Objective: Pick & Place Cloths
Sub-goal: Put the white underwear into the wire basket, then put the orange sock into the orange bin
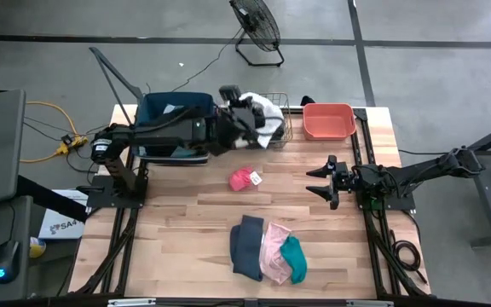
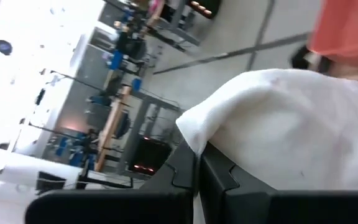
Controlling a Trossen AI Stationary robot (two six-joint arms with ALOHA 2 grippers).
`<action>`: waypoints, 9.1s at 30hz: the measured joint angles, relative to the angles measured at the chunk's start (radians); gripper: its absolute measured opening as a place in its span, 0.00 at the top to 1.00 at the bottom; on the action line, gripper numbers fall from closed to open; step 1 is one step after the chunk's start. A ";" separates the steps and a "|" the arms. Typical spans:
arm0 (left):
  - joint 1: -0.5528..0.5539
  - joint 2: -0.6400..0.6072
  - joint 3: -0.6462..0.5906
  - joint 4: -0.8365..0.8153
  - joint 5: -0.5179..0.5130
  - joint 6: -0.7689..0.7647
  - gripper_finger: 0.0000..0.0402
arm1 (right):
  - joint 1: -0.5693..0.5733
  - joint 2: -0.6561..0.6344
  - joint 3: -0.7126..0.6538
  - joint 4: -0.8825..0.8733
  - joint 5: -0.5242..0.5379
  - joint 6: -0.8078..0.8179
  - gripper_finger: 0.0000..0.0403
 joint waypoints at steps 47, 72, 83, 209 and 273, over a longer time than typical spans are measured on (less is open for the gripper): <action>0.273 0.300 0.000 -0.341 0.539 -0.585 1.00 | 0.000 0.000 0.000 0.000 0.000 0.000 0.35; 0.271 0.142 -0.001 -0.503 0.767 -0.737 0.41 | 0.000 0.000 0.000 0.000 0.000 0.000 0.35; 0.272 0.095 -0.002 -0.386 0.769 -0.788 0.48 | 0.000 0.000 0.000 0.000 0.000 0.000 0.35; -0.082 0.011 -0.538 -0.243 0.832 -1.049 0.72 | 0.000 0.001 0.000 0.000 0.000 0.000 0.35; -0.183 0.077 -0.543 -0.034 0.723 -0.959 0.94 | 0.000 0.002 0.000 0.000 0.000 0.000 0.35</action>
